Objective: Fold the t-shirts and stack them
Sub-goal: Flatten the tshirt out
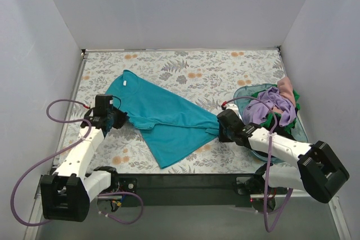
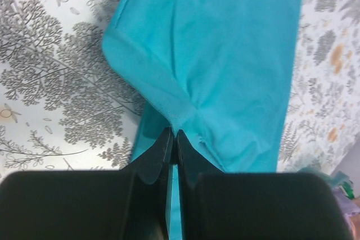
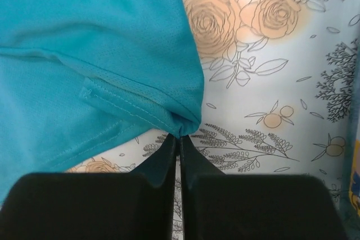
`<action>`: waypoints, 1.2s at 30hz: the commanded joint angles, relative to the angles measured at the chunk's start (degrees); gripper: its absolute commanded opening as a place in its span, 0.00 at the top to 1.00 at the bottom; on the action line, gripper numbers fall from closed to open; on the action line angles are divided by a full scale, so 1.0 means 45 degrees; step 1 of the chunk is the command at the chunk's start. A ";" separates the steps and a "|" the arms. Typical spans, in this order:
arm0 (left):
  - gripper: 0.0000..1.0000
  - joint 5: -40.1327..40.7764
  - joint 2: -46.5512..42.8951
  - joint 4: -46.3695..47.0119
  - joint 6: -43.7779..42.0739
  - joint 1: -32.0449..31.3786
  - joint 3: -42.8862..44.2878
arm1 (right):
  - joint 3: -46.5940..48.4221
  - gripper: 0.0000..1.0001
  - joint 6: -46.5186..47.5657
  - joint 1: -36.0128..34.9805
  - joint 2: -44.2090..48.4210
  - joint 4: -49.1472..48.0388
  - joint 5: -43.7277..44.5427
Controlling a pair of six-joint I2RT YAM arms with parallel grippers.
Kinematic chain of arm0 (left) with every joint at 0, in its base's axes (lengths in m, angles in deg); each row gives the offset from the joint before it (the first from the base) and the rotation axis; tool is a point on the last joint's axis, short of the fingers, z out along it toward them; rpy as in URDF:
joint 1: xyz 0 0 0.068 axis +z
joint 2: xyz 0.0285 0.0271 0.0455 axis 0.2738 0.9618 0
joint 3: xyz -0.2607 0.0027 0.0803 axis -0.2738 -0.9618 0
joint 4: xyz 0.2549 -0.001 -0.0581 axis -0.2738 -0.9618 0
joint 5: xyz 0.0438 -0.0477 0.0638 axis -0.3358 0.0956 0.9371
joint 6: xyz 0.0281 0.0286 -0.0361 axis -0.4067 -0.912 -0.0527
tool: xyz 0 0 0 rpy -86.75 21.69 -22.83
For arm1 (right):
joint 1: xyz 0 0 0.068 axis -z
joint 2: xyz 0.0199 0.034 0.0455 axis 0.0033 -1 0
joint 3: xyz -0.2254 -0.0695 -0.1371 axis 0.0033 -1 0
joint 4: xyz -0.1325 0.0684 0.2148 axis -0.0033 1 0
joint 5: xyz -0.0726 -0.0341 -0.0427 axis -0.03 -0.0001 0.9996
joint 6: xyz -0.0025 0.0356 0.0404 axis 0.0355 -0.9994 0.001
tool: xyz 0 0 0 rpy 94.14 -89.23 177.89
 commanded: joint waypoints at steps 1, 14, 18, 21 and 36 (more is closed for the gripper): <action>1.00 0.0292 -0.0507 -0.0180 -0.0221 -0.0027 0.0904 | 0.1060 0.98 0.0361 -0.0061 0.0399 -0.0175 0.1251; 1.00 0.1151 -0.2598 -0.2231 -0.0786 -0.0027 0.8048 | 0.5429 0.99 0.3779 -0.0080 0.5298 0.0878 0.0473; 1.00 0.0900 -0.2794 -0.2602 -0.1060 -0.0008 1.1152 | 0.7966 0.99 0.4561 -0.0080 0.6161 0.1328 -0.0698; 1.00 0.0586 -0.2581 -0.2660 -0.1626 -0.0027 1.3809 | 0.9979 0.99 0.4913 -0.0080 0.6474 0.1719 -0.2395; 1.00 0.0917 -0.2014 -0.1549 -0.2799 -0.0027 1.8114 | 1.4013 0.99 0.5010 0.0017 0.6202 0.2227 -0.6562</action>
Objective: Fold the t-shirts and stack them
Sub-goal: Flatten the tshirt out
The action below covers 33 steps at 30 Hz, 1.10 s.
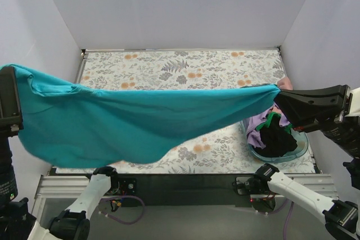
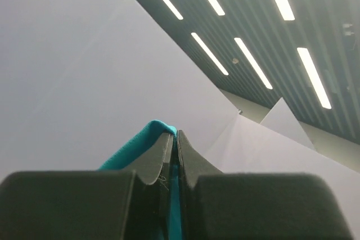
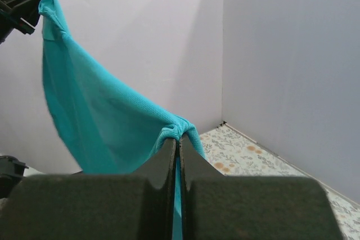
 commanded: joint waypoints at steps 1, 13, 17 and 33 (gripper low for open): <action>1.00 0.0247 0.1086 -0.0008 -0.0405 -0.0003 -0.0951 | -0.0049 0.99 0.0455 0.0012 -0.0501 0.0221 0.0572; 1.00 0.3329 0.5685 0.3274 -0.0659 0.0035 -0.8159 | -0.4730 0.99 0.1647 0.1157 -0.4911 -0.2196 0.9004; 0.67 0.3608 0.9022 0.4246 -0.1008 0.0153 -0.8881 | -0.5616 0.99 0.1355 0.3330 -0.8302 -0.5218 0.5756; 0.02 0.2377 1.2185 0.1924 -0.0835 0.0524 -0.7843 | -0.4867 0.02 0.0692 0.3998 -1.1286 -0.3626 0.1653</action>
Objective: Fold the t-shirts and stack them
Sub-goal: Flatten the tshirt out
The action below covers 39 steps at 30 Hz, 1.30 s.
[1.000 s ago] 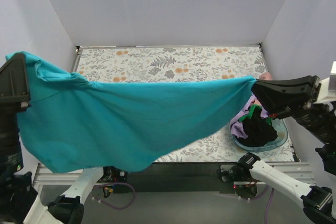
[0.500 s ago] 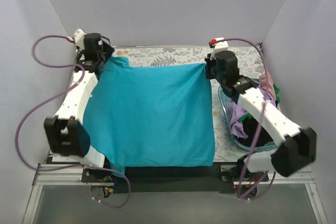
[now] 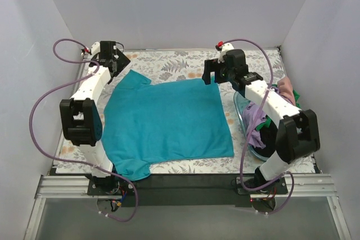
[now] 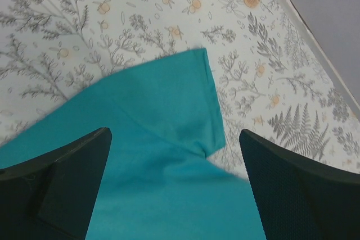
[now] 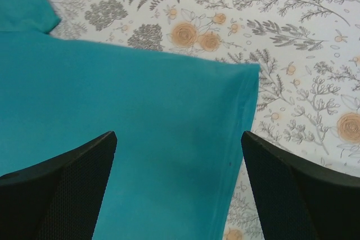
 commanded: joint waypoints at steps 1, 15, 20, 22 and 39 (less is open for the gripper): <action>0.02 -0.0570 -0.2363 0.0298 0.0093 0.0039 -0.1512 | -0.1322 0.02 -0.0557 -0.0349 0.1775 -0.0037 -0.0971; 0.02 -0.2780 -0.2607 0.0944 -0.0199 0.0019 -0.5346 | -0.3651 0.02 -0.1457 -0.1426 0.1255 -0.0037 -0.0133; 0.02 -0.2428 -0.0225 0.0437 -0.0414 0.0019 -0.3511 | -0.2462 0.02 -0.1418 -0.1309 -0.0581 -0.0037 0.0646; 0.02 -0.2701 0.0986 0.0318 -0.0512 0.0019 -0.2750 | -0.2011 0.02 -0.1457 -0.1153 -0.1398 -0.0037 0.0923; 0.02 -0.4302 0.8332 -0.1889 -0.0961 -0.0040 0.6001 | 0.3222 0.02 -0.0949 0.0819 -0.6574 -0.0037 -0.0481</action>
